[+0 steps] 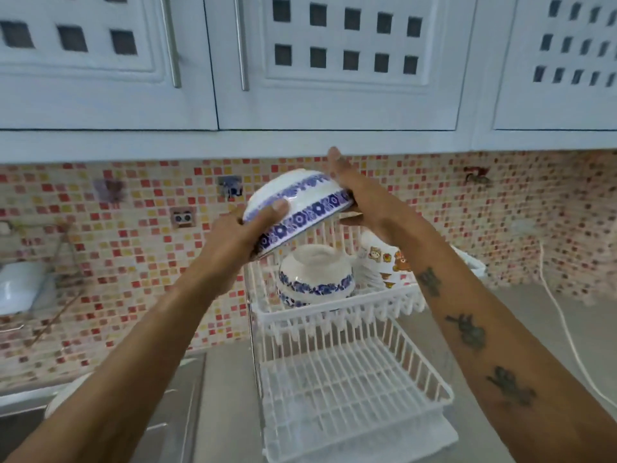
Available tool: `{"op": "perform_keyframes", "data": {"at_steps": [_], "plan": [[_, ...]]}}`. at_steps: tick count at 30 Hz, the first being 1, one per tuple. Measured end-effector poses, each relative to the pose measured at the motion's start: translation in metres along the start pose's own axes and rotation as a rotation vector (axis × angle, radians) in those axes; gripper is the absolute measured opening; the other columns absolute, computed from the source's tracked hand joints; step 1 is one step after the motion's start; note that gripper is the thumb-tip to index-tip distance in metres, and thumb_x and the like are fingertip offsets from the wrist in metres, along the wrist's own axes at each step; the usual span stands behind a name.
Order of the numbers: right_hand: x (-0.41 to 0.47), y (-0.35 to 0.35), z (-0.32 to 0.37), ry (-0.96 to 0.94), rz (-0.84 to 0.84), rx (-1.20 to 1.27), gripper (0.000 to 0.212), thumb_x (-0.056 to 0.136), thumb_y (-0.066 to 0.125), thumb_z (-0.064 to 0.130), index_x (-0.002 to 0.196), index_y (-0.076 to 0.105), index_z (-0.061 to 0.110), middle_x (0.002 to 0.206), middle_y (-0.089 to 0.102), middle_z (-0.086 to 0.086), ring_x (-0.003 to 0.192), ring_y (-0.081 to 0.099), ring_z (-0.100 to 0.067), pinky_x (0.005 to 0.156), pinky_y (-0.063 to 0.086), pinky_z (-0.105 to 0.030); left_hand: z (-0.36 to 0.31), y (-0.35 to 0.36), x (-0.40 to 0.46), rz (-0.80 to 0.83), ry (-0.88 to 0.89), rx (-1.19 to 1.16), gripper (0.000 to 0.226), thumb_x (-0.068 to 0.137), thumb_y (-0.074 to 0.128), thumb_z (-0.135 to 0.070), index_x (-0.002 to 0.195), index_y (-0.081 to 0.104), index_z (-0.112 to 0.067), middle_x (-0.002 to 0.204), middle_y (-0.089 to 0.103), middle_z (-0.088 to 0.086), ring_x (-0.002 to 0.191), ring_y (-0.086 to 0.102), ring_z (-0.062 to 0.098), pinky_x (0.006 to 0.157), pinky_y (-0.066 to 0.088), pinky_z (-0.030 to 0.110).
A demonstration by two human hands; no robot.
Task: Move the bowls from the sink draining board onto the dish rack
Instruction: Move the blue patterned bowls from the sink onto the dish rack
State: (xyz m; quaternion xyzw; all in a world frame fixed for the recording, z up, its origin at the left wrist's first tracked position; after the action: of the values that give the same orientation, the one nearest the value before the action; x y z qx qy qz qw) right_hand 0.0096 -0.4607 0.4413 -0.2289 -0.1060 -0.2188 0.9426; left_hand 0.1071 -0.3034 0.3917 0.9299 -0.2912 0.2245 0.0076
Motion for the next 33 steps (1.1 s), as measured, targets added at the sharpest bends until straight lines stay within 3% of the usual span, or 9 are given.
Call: {"op": "perform_keyframes", "data": {"at_steps": [2, 4, 6, 9, 14, 18, 22, 27, 33], "plan": [[0.009, -0.009, -0.013, 0.021, -0.034, -0.021, 0.075, 0.078, 0.039, 0.079, 0.102, 0.073, 0.017, 0.106, 0.073, -0.016, 0.099, 0.069, -0.031, 0.100, 0.048, -0.048, -0.013, 0.018, 0.002, -0.082, 0.180, 0.256, 0.084, 0.048, 0.080, -0.065, 0.120, 0.062, -0.024, 0.109, 0.073, -0.004, 0.094, 0.071, 0.011, 0.076, 0.058, 0.024], [0.015, -0.011, -0.028, 0.074, -0.035, -0.055, 0.075, 0.077, 0.046, 0.076, 0.111, 0.070, 0.014, 0.112, 0.072, -0.012, 0.097, 0.069, -0.027, 0.097, 0.051, -0.044, -0.012, 0.031, 0.007, -0.137, 0.267, 0.469, 0.089, 0.050, 0.084, -0.059, 0.127, 0.053, -0.026, 0.119, 0.063, -0.007, 0.101, 0.062, 0.008, 0.083, 0.053, 0.023], [0.021, -0.010, -0.045, 0.152, -0.036, -0.080, 0.073, 0.073, 0.054, 0.074, 0.112, 0.067, 0.014, 0.110, 0.071, -0.007, 0.092, 0.068, -0.022, 0.088, 0.054, -0.037, -0.002, 0.040, 0.013, -0.149, 0.275, 0.639, 0.100, 0.049, 0.086, -0.058, 0.134, 0.046, -0.025, 0.125, 0.053, -0.003, 0.107, 0.051, 0.009, 0.088, 0.043, 0.023], [0.028, -0.006, -0.069, 0.210, -0.069, -0.037, 0.049, 0.080, 0.062, 0.055, 0.108, 0.062, 0.015, 0.096, 0.068, -0.003, 0.078, 0.064, -0.016, 0.065, 0.051, -0.027, 0.016, 0.051, 0.020, -0.134, 0.193, 0.694, 0.108, 0.050, 0.088, -0.055, 0.140, 0.038, -0.021, 0.132, 0.045, 0.002, 0.108, 0.045, 0.010, 0.090, 0.040, 0.022], [0.038, 0.005, -0.102, 0.240, -0.070, -0.026, 0.058, 0.076, 0.063, 0.053, 0.117, 0.065, 0.012, 0.113, 0.069, -0.009, 0.095, 0.067, -0.025, 0.091, 0.055, -0.043, 0.045, 0.056, 0.025, -0.097, 0.097, 0.728, 0.108, 0.050, 0.088, -0.056, 0.139, 0.039, -0.019, 0.135, 0.044, 0.005, 0.118, 0.047, 0.017, 0.093, 0.040, 0.024], [0.045, 0.009, -0.117, 0.279, -0.062, -0.026, 0.048, 0.077, 0.062, 0.052, 0.108, 0.065, 0.015, 0.106, 0.069, -0.009, 0.093, 0.067, -0.026, 0.091, 0.054, -0.042, 0.052, 0.060, 0.026, -0.061, 0.040, 0.766, 0.109, 0.054, 0.087, -0.053, 0.142, 0.035, -0.015, 0.137, 0.042, 0.006, 0.127, 0.043, 0.022, 0.101, 0.042, 0.031], [0.051, 0.012, -0.127, 0.289, -0.051, -0.029, 0.062, 0.072, 0.062, 0.056, 0.117, 0.065, 0.014, 0.113, 0.070, -0.010, 0.095, 0.068, -0.027, 0.094, 0.053, -0.044, 0.058, 0.063, 0.029, -0.007, -0.021, 0.818, 0.114, 0.057, 0.084, -0.057, 0.145, 0.029, -0.011, 0.139, 0.038, 0.009, 0.132, 0.039, 0.024, 0.104, 0.042, 0.036], [0.056, 0.015, -0.137, 0.305, -0.018, -0.071, 0.059, 0.079, 0.059, 0.052, 0.122, 0.061, 0.012, 0.116, 0.069, -0.010, 0.097, 0.067, -0.027, 0.095, 0.052, -0.043, 0.067, 0.063, 0.031, 0.047, -0.104, 0.832, 0.116, 0.056, 0.085, -0.058, 0.144, 0.027, -0.009, 0.137, 0.038, 0.010, 0.129, 0.042, 0.024, 0.101, 0.047, 0.037], [0.063, 0.019, -0.143, 0.282, 0.034, -0.141, 0.058, 0.086, 0.054, 0.052, 0.130, 0.055, 0.014, 0.122, 0.066, -0.010, 0.101, 0.065, -0.027, 0.089, 0.052, -0.037, 0.073, 0.063, 0.031, 0.082, -0.166, 0.842, 0.125, 0.056, 0.084, -0.058, 0.149, 0.018, -0.008, 0.151, 0.026, 0.013, 0.139, 0.035, 0.029, 0.107, 0.045, 0.043]]}}
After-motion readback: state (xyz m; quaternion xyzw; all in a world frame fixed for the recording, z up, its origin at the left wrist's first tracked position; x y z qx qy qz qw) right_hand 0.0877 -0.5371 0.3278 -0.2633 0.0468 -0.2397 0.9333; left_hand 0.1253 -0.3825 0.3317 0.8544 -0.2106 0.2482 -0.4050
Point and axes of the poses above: each hand's wrist, its own x-axis towards the middle knuckle, its own y-axis out of the palm, z = x × y, the point moved 5 cm from there along x, towards the middle knuckle
